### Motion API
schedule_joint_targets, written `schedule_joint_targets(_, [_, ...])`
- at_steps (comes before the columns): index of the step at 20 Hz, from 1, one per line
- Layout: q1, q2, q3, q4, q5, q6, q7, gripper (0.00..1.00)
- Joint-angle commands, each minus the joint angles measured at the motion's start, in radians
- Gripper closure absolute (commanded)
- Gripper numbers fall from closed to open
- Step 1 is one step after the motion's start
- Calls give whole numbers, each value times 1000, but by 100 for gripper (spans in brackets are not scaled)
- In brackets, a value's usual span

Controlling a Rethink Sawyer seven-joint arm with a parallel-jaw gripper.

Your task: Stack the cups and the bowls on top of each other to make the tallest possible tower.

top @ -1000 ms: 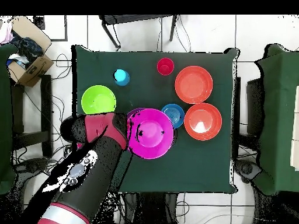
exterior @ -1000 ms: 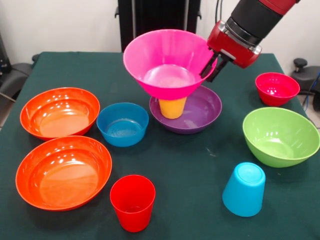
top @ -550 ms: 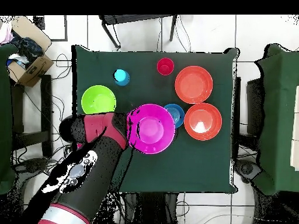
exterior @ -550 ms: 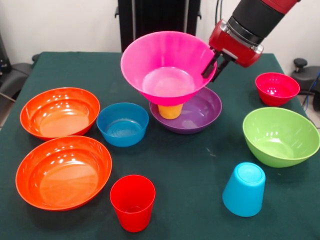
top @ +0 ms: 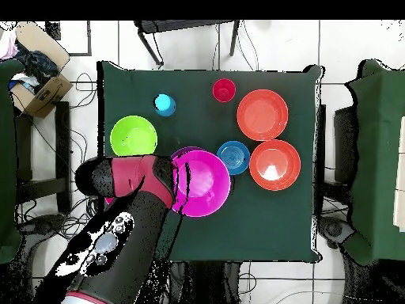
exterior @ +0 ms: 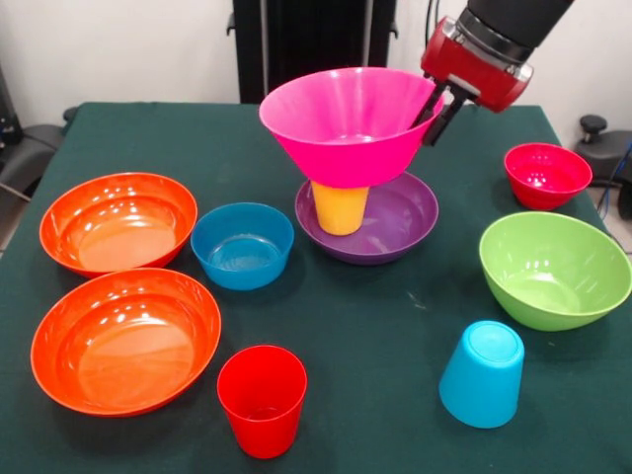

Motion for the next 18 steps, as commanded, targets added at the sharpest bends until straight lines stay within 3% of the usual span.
schedule_joint_targets(1, [-28, -47, 140, 64, -8, -28, 61, 100])
schedule_joint_targets(11, [-41, -59, 139, 66, -37, 9, 36, 100])
schedule_joint_targets(18, [-31, -26, 114, 35, -58, 58, 31, 100])
